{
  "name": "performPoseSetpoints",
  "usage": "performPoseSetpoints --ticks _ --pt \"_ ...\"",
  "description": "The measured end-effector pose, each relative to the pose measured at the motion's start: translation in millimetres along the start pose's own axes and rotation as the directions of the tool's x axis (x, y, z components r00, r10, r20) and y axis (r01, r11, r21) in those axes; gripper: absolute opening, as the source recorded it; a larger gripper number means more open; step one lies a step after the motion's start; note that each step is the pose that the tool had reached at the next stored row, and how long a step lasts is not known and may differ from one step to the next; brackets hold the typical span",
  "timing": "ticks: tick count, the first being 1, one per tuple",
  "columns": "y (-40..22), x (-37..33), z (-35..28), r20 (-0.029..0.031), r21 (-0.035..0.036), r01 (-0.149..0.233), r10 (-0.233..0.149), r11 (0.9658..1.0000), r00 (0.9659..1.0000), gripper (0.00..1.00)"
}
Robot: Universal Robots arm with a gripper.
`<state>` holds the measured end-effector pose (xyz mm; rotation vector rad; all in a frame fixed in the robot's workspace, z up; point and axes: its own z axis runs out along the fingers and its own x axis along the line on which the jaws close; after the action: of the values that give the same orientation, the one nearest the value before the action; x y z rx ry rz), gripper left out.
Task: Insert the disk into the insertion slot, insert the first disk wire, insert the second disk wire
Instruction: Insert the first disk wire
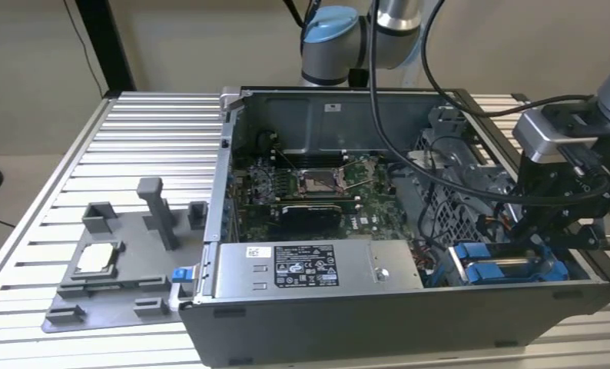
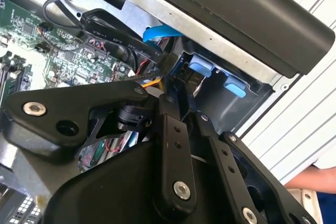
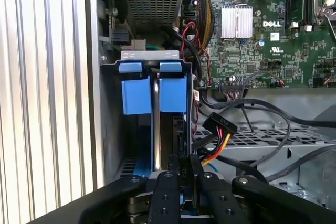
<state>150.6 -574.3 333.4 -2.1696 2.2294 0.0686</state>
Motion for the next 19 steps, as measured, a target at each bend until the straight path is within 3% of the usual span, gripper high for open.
performPoseSetpoints --ticks 9,10,13,19 --pt "0.0 0.1 2.3 0.0010 -0.0002 0.000 0.000 1.0000 1.0000 0.00" --pt "0.0 0.1 2.5 0.0015 -0.0002 0.000 0.000 1.0000 1.0000 1.00" --pt "0.1 -0.1 -2.1 0.0007 -0.0001 0.000 0.000 1.0000 1.0000 1.00" --pt "0.3 -1.1 -20.1 0.0004 -0.0003 -0.001 0.001 1.0000 1.0000 1.00"
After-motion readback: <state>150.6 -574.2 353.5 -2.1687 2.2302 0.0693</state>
